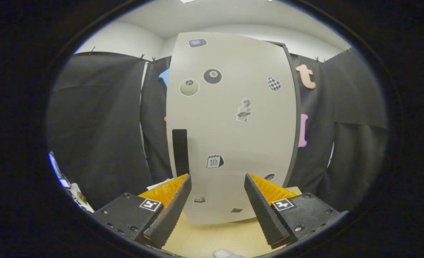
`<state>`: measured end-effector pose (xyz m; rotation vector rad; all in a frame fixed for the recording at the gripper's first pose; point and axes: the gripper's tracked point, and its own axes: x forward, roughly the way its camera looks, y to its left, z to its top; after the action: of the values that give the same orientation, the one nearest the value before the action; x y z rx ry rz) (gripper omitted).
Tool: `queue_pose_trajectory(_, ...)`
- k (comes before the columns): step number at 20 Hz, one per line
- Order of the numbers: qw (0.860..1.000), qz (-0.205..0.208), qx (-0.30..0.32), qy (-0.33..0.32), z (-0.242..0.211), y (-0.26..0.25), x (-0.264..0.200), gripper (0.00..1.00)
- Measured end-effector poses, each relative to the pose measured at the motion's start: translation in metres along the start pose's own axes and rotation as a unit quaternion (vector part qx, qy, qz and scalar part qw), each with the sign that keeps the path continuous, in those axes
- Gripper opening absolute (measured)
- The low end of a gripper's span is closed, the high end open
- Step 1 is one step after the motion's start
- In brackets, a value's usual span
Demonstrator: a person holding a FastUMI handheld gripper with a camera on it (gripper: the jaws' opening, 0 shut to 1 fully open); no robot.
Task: Open the shoe cabinet door, grab the shoes and put them into the shoe cabinet, then close the shoe cabinet door.
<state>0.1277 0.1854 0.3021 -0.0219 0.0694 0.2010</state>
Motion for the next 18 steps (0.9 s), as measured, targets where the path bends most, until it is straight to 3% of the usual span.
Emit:
queue_pose_trajectory(11,0.998,-0.062,0.008,-0.020,-0.001,-0.033,-0.107,0.98)
queue_pose_trajectory(18,0.996,-0.082,0.012,-0.022,-0.006,-0.046,-0.140,0.97)
